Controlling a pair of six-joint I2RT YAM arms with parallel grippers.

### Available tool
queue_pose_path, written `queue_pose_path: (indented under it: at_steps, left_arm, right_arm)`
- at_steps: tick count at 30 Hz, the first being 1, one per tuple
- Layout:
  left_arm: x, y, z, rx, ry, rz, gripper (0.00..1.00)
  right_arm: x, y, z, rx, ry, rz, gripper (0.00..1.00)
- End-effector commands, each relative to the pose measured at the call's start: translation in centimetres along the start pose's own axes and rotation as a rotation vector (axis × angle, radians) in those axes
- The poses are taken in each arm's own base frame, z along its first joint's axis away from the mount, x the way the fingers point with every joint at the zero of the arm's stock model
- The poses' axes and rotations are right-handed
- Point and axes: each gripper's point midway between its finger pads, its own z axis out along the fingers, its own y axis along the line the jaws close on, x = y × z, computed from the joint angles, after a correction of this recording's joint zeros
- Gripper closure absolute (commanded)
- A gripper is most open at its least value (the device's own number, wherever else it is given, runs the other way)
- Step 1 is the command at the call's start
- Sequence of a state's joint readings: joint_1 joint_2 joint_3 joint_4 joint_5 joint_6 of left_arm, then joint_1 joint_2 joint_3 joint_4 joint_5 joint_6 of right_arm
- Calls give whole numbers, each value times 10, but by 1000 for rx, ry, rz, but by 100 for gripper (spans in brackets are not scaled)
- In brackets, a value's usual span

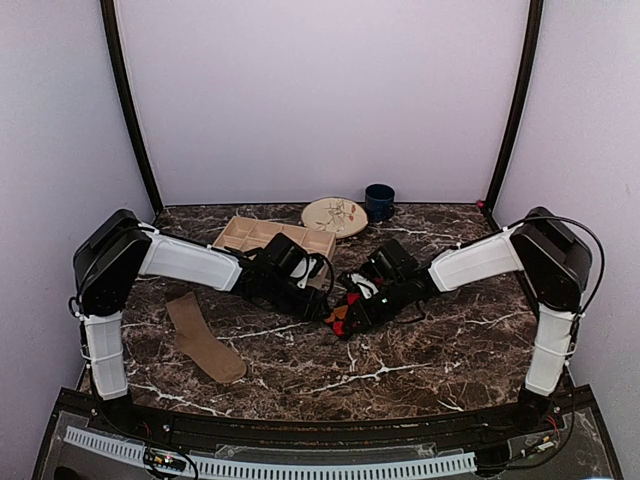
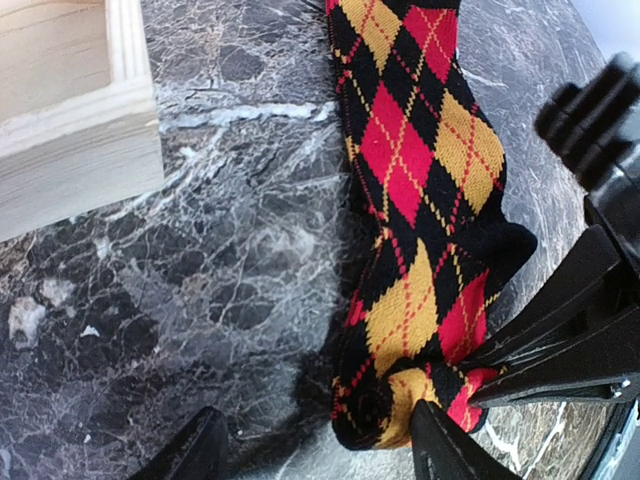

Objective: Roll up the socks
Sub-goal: Roll the sock at the center of the board.

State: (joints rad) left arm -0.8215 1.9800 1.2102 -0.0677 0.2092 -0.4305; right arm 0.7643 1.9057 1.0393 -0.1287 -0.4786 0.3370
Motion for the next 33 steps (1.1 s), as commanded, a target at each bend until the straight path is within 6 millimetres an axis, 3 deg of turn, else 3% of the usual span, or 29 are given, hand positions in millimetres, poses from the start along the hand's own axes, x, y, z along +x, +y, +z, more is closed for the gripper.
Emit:
queue_pose_path:
  at_steps: [1, 11, 17, 26, 33]
  left_arm:
    - [15, -2, -7, 32, 45, 9, 34]
    - [19, -15, -14, 110, 35, 46, 34]
    - [25, -14, -4, 94, 70, 71, 35]
    - [36, -5, 12, 12, 143, 88, 37]
    - [57, 6, 15, -32, 198, 56, 41]
  right_arm:
    - [34, -9, 9, -34, 147, 77, 90]
    - [26, -5, 7, -119, 196, 104, 90]
    - [30, -1, 7, -156, 222, 131, 89]
    - [18, 10, 2, -214, 233, 150, 89]
    - [15, 7, 1, -207, 229, 169, 86]
